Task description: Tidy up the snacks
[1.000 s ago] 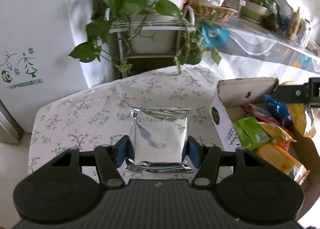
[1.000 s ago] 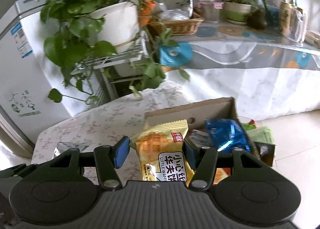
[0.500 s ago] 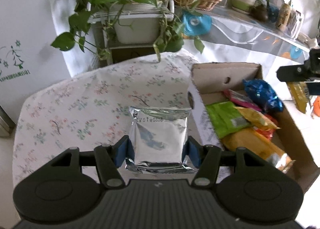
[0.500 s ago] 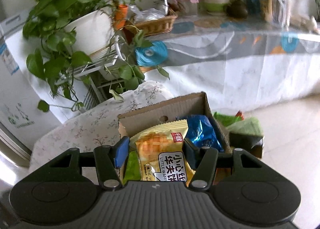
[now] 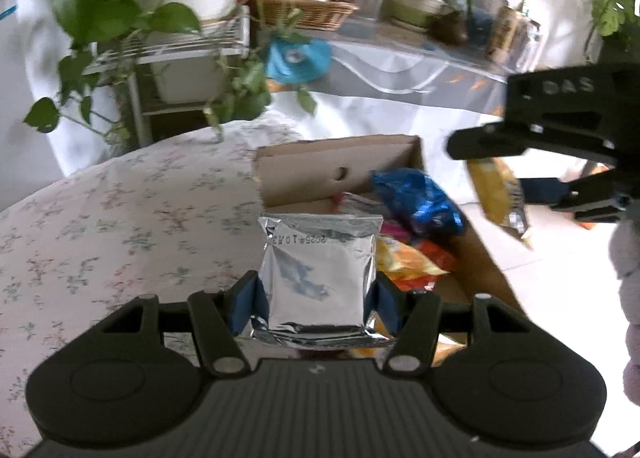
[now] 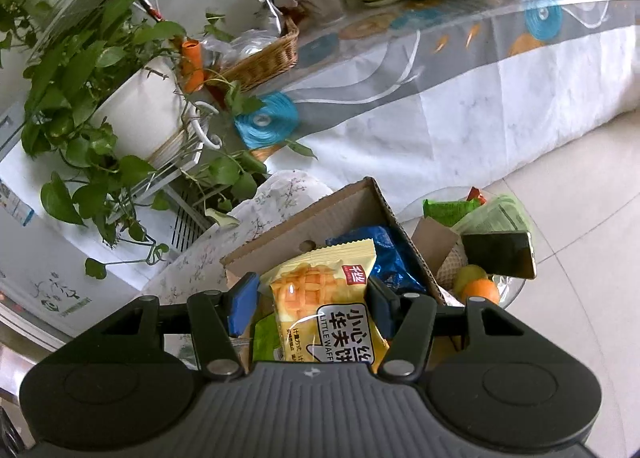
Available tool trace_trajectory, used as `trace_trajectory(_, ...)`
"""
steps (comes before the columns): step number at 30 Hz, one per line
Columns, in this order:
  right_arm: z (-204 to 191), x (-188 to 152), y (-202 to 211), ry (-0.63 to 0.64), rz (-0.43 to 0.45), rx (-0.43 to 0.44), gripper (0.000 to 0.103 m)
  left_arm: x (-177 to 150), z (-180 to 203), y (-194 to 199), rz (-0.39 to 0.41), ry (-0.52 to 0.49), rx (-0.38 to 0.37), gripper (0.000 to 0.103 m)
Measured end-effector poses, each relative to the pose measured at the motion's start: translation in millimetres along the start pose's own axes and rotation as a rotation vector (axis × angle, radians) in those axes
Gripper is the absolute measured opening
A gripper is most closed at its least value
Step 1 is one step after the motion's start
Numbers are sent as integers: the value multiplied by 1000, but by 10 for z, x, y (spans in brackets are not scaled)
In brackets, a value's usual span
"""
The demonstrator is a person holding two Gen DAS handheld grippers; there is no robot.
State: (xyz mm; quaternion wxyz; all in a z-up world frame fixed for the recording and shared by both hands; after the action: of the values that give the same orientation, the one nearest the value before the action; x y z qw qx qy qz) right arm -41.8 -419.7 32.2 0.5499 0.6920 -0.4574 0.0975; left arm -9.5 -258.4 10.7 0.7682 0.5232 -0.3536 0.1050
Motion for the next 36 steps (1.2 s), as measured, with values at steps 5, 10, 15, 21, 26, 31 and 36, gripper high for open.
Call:
trace_trajectory(5,93,-17,-22,-31,-25,8,65,-40,148,-65,-12,-12,-5,60)
trace_trajectory(10,140,-58,-67,-59,-58,17,67,-65,252,-108,-22,-1,-6,60)
trace_trajectory(15,137,-87,-84,-70,-84,34,74,-85,330,7,4,-12,0,77)
trace_trajectory(21,122,-89,58,-69,-48,31,86,-121,279,148,-15,27,56,85)
trace_trajectory(26,62,-126,127,-9,-41,-26,94,-159,186,230,-40,68,111,88)
trace_trajectory(31,90,-212,247,46,-24,-118,97,-210,46,268,-61,104,161,89)
trace_trajectory(36,126,-360,327,73,-39,-150,100,-247,-60,279,-89,145,199,90)
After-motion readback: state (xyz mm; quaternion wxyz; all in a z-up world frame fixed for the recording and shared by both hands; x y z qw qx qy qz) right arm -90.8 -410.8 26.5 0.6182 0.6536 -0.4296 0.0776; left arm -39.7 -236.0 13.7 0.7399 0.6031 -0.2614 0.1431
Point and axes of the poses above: each gripper's, at about its wrist camera, not at the fingertips, and y roughly against the way its jaws point, z to its right, x to its top, the point moved 3 cm from there along -y, roughly the way its jaws point, and after that the axes turned 7 degrees about y, right-handed, at the moved point
